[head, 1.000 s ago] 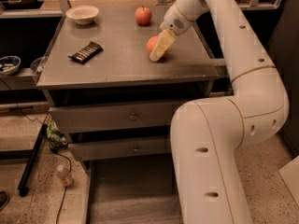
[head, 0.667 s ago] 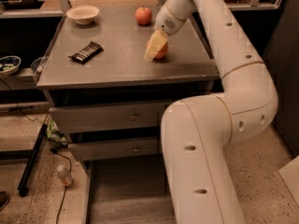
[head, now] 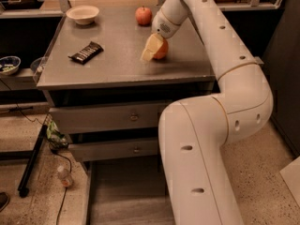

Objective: Place orange into bottom drawer

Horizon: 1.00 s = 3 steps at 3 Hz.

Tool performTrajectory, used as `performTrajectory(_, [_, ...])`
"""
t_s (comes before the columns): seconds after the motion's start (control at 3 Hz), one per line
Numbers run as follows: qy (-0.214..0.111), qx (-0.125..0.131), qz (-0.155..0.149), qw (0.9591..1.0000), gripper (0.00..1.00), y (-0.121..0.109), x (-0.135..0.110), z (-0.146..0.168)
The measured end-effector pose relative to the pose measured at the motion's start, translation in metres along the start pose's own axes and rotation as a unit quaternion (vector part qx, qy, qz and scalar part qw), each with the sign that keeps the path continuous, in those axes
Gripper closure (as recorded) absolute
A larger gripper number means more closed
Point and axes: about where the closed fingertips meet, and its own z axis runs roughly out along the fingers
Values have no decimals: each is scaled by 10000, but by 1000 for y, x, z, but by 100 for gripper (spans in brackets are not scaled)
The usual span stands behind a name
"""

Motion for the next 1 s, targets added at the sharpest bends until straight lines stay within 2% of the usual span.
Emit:
performTrajectory(0.33, [-1, 0, 1, 10000, 0, 0, 0, 0])
performTrajectory(0.67, [-1, 0, 1, 10000, 17, 0, 0, 0])
performTrajectory(1.0, [-1, 0, 1, 10000, 48, 0, 0, 0])
